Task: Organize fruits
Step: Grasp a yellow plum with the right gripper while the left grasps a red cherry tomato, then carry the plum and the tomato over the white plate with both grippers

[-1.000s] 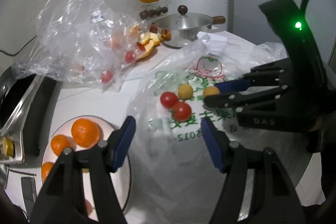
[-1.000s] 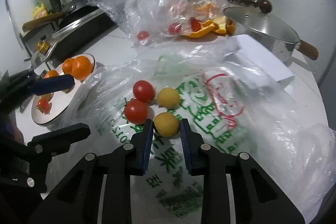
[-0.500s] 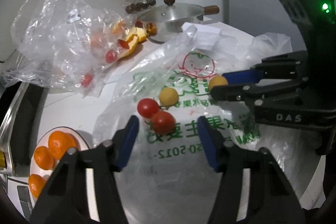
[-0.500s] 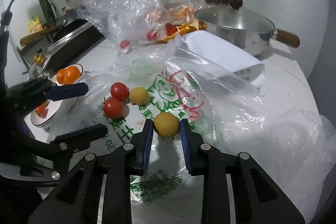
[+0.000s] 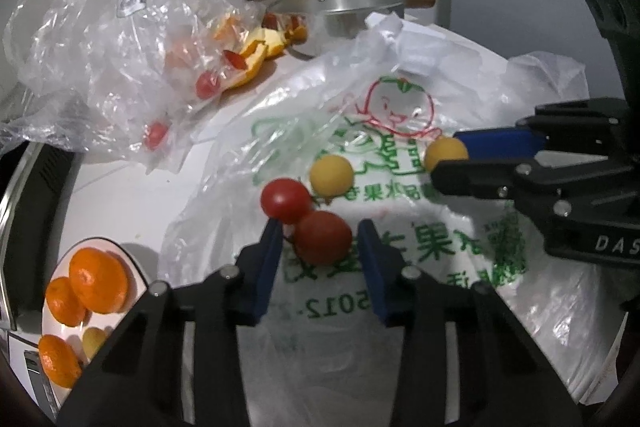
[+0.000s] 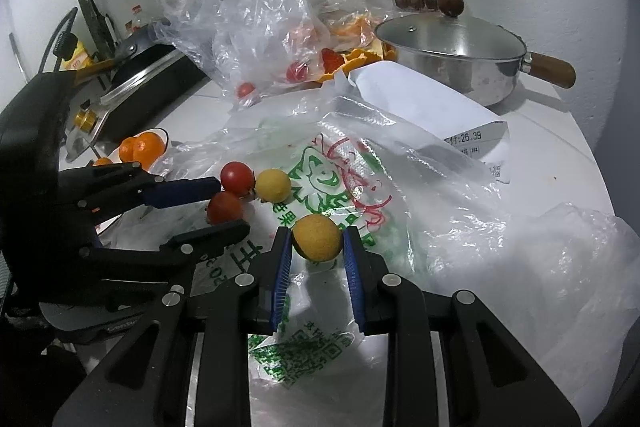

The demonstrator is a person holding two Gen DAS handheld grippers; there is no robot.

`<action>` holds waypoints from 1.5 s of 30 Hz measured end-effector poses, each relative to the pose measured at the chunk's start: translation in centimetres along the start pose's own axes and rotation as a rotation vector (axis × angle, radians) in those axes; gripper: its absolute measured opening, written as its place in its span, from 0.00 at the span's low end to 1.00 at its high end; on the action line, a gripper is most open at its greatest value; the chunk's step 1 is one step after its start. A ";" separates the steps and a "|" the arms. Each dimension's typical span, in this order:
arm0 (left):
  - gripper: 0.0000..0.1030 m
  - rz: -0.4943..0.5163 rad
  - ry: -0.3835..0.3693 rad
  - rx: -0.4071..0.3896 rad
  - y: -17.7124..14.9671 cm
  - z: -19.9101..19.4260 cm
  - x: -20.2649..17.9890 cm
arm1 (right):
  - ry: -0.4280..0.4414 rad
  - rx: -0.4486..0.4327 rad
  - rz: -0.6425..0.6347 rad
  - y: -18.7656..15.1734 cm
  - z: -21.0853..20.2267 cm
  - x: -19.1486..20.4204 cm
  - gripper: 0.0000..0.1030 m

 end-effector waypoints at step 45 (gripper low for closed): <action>0.30 0.014 -0.075 -0.140 -1.0 -9.5 -0.4 | -0.115 -0.033 -0.064 0.4 -3.6 3.8 0.27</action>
Point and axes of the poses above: each gripper's, at about its wrist camera, not at the fingertips, and z roughly the way its jaws point, x to its left, y to its top, the point moved 10 cm from there along z, roughly the way its jaws point, and after that the axes turned 7 degrees about y, right-handed, at the moved point
